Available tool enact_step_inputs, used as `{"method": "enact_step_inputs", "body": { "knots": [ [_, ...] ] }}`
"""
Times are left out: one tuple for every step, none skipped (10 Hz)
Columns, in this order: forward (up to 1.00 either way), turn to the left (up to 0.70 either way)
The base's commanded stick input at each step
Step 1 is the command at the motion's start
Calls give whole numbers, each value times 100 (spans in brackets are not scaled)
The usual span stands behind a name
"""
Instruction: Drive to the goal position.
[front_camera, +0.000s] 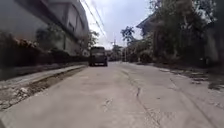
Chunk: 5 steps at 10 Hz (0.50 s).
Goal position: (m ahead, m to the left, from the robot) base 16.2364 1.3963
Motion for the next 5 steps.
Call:
{"method": "enact_step_inputs", "body": {
  "knots": [
    [100,0],
    [100,0],
    [100,-4],
    [100,-26],
    [100,-40]
  ]
}}
